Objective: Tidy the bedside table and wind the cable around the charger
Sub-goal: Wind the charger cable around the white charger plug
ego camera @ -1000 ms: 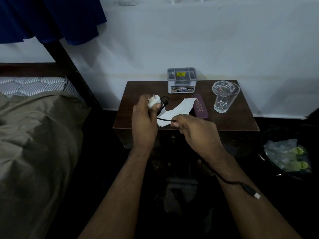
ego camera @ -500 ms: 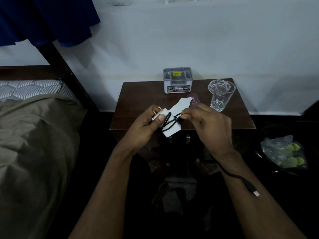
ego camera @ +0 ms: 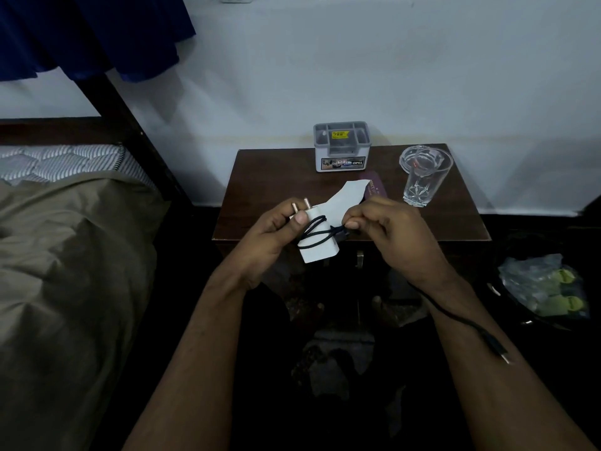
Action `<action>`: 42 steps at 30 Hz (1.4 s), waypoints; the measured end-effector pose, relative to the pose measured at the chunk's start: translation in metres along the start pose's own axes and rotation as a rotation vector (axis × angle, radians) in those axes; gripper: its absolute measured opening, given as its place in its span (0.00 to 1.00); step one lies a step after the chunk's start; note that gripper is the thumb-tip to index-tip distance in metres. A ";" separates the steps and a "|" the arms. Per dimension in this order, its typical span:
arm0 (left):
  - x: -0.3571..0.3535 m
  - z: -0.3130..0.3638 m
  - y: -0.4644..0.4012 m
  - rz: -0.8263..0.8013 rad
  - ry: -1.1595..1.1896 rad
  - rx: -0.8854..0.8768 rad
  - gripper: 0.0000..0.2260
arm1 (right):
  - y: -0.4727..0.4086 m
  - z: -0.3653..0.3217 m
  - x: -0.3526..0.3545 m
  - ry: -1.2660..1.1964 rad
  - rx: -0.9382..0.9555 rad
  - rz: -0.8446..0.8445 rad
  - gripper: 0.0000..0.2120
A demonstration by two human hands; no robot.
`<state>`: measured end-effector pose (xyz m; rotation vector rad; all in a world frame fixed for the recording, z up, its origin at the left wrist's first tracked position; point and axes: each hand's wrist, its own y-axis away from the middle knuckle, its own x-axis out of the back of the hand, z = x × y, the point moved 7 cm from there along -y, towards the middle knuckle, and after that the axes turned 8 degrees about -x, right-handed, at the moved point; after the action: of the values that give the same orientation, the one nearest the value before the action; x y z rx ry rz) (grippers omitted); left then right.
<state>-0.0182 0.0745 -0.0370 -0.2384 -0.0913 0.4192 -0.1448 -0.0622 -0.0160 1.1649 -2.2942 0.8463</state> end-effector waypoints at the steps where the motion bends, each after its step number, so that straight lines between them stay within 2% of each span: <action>1: 0.001 -0.003 0.000 0.013 0.036 0.016 0.15 | -0.001 -0.002 -0.002 -0.035 0.011 -0.005 0.09; 6: 0.001 -0.010 -0.001 0.131 0.284 0.107 0.11 | -0.002 -0.008 -0.011 -0.214 -0.010 -0.051 0.06; 11: -0.004 -0.008 -0.007 0.340 0.700 0.158 0.12 | 0.001 -0.015 -0.037 -0.389 -0.125 -0.179 0.09; 13: -0.013 -0.007 -0.011 0.350 0.811 0.181 0.15 | 0.002 -0.016 -0.049 -0.370 -0.163 -0.203 0.09; 16: -0.028 -0.015 -0.013 0.384 0.898 0.265 0.21 | 0.005 -0.015 -0.067 -0.195 -0.140 -0.286 0.03; 19: -0.027 -0.027 -0.013 0.514 0.775 0.299 0.25 | 0.009 -0.015 -0.076 -0.052 -0.109 -0.339 0.04; 21: -0.017 -0.027 -0.015 0.625 0.683 0.189 0.21 | 0.012 -0.015 -0.080 0.007 -0.129 -0.359 0.04; 23: -0.005 -0.027 -0.015 0.710 0.589 0.089 0.15 | 0.013 -0.014 -0.081 0.081 -0.139 -0.380 0.08; 26: 0.011 -0.030 -0.010 0.818 0.442 0.081 0.13 | 0.015 -0.014 -0.082 0.168 -0.142 -0.417 0.09; 31: 0.024 -0.028 -0.003 0.868 0.094 0.051 0.11 | 0.022 -0.033 -0.089 0.226 -0.071 -0.433 0.07; 36: 0.017 -0.012 -0.008 0.775 -0.137 -0.069 0.09 | 0.016 -0.042 -0.074 0.350 0.057 -0.237 0.10; 40: 0.013 -0.001 -0.012 0.697 -0.267 -0.136 0.06 | 0.016 -0.053 -0.047 0.436 0.166 0.112 0.11; 42: 0.010 0.000 -0.013 0.658 -0.273 -0.141 0.06 | 0.014 -0.054 -0.035 0.446 0.208 0.223 0.11</action>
<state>-0.0037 0.0673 -0.0338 -0.3486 -0.3151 1.1023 -0.1312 0.0009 -0.0033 0.7085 -2.0175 1.3067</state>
